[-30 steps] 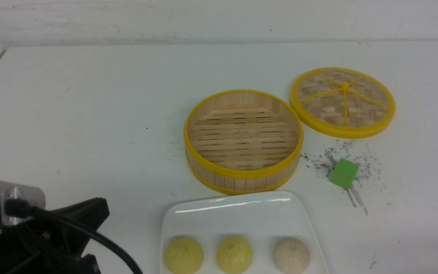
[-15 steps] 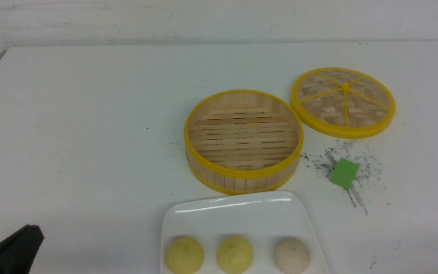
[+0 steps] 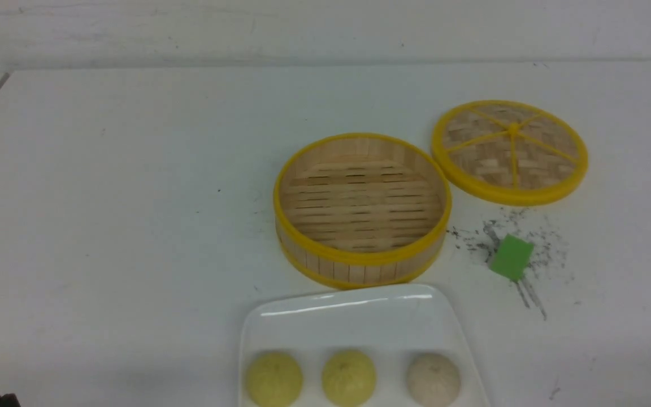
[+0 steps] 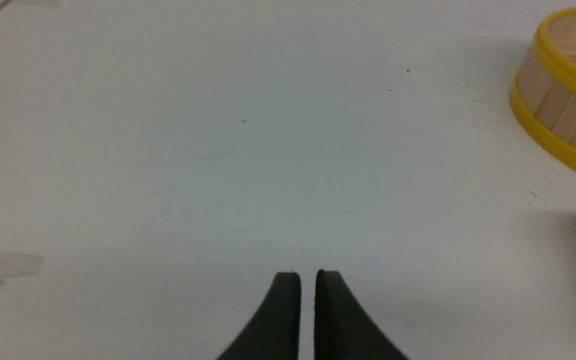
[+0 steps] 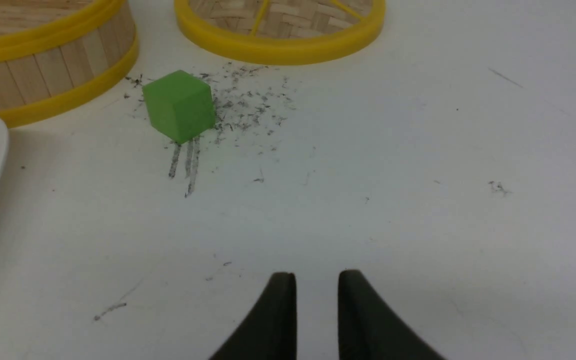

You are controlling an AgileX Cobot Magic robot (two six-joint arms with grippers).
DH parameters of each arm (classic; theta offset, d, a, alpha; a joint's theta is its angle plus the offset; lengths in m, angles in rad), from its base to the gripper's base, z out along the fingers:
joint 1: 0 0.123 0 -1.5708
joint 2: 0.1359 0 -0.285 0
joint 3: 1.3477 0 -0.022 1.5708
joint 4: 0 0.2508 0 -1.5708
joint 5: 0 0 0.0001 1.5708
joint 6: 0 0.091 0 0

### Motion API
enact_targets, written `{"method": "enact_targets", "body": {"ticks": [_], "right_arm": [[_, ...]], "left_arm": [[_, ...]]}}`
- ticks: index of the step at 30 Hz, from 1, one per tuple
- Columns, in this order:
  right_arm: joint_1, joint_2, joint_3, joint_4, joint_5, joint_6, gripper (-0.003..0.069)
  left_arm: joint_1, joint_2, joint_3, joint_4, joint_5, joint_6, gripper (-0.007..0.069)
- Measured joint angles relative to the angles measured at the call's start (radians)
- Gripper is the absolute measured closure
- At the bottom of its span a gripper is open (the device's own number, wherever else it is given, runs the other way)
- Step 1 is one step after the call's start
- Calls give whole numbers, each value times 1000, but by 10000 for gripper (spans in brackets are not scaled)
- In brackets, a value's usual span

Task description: Put the steamed buns into the plate on the white tablecloth.

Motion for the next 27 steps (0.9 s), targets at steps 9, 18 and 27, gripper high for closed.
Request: {"method": "enact_targets", "body": {"ticks": [9,18,27], "right_arm": [[0,0,0,0,0,0,491],[0,0,0,0,0,0,482],[0,0,0,0,0,0,466]], "left_arm": [[62,0,-2,1,8,0,542],[62,0,-2,2,8,0,533],[62,0,-2,5,9,0,525]]}}
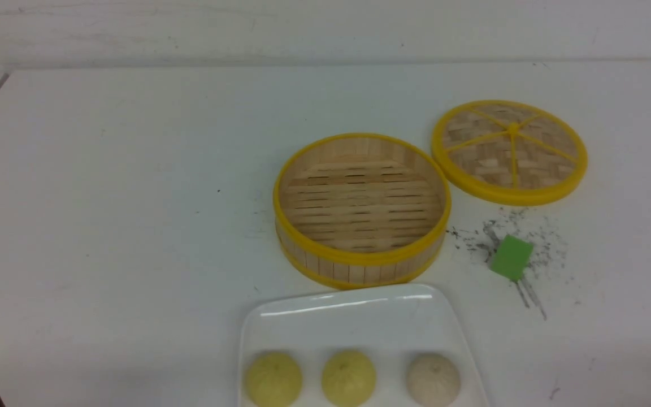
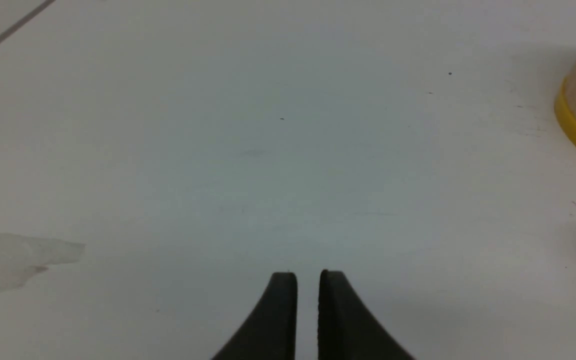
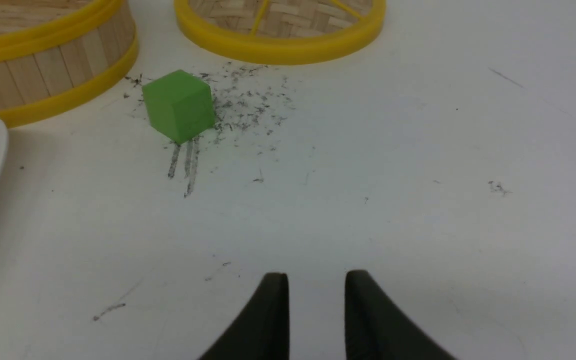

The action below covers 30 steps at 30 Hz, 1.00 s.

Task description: Put the steamed buns into the plate on the white tablecloth.

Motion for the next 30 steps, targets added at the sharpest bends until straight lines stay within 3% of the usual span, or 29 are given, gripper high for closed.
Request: {"method": "enact_targets", "body": {"ticks": [30], "right_arm": [[0,0,0,0,0,0,448]], "left_arm": [[0,0,0,3,1,2,496]]}}
